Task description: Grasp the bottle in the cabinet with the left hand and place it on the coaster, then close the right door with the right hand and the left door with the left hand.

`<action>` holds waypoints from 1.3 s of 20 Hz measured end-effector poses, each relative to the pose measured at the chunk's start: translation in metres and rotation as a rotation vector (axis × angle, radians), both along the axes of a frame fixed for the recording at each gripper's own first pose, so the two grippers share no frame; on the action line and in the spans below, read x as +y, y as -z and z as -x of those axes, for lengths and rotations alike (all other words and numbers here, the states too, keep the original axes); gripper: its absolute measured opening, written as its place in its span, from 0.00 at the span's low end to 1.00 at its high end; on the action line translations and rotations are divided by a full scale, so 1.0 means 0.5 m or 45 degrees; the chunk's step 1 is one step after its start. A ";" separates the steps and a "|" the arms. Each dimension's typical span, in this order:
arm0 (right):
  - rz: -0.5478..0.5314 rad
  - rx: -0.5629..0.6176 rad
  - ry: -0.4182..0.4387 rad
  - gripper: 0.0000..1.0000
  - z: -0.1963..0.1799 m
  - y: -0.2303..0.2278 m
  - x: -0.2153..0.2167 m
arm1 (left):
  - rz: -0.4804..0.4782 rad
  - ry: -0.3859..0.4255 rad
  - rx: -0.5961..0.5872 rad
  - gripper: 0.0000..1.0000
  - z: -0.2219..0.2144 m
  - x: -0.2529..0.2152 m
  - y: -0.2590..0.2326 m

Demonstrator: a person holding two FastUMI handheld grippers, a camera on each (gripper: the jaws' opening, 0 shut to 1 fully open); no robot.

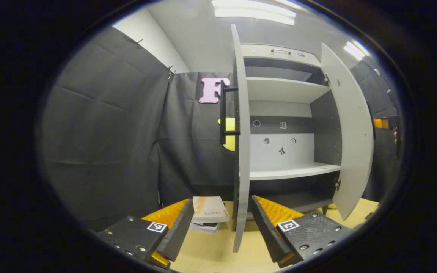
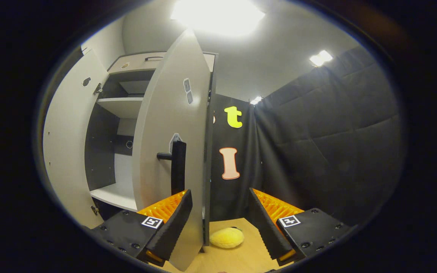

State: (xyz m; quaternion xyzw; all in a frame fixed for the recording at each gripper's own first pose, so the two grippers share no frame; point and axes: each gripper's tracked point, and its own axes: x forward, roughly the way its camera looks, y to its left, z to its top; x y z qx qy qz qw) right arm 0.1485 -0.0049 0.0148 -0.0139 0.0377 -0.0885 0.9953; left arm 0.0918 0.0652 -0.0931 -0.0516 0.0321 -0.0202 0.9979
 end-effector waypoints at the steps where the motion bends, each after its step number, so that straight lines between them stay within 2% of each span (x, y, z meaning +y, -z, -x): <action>1: -0.002 -0.002 -0.015 0.95 -0.005 0.001 0.015 | -0.001 -0.004 0.002 0.89 0.001 0.012 0.003; 11: -0.055 0.012 -0.142 0.95 -0.084 0.023 0.157 | -0.015 -0.078 0.034 0.89 0.011 0.121 0.023; 12: -0.066 0.016 -0.143 0.91 -0.090 0.026 0.163 | -0.017 -0.085 0.036 0.89 0.013 0.129 0.023; 13: -0.070 0.015 -0.146 0.91 -0.093 0.028 0.163 | -0.016 -0.093 0.038 0.89 0.015 0.136 0.024; 14: -0.075 0.013 -0.146 0.95 -0.094 0.027 0.164 | -0.015 -0.100 0.042 0.89 0.017 0.143 0.025; 17: -0.097 0.016 -0.146 0.95 -0.092 0.030 0.167 | -0.011 -0.100 0.053 0.89 0.010 0.159 0.018; 20: -0.098 0.035 -0.156 0.95 -0.083 0.043 0.162 | -0.003 -0.072 0.061 0.89 -0.026 0.169 0.001; 21: -0.082 0.036 -0.147 0.91 -0.072 0.046 0.151 | 0.003 -0.069 0.060 0.89 -0.040 0.177 -0.010; 22: -0.067 0.034 -0.137 0.91 -0.059 0.049 0.139 | 0.007 -0.074 0.058 0.89 -0.053 0.185 -0.025; 23: -0.054 0.033 -0.132 0.95 -0.048 0.052 0.131 | 0.004 -0.078 0.055 0.89 -0.066 0.196 -0.039; 26: -0.024 0.039 -0.120 0.95 -0.025 0.060 0.107 | -0.021 -0.097 0.033 0.89 -0.115 0.219 -0.091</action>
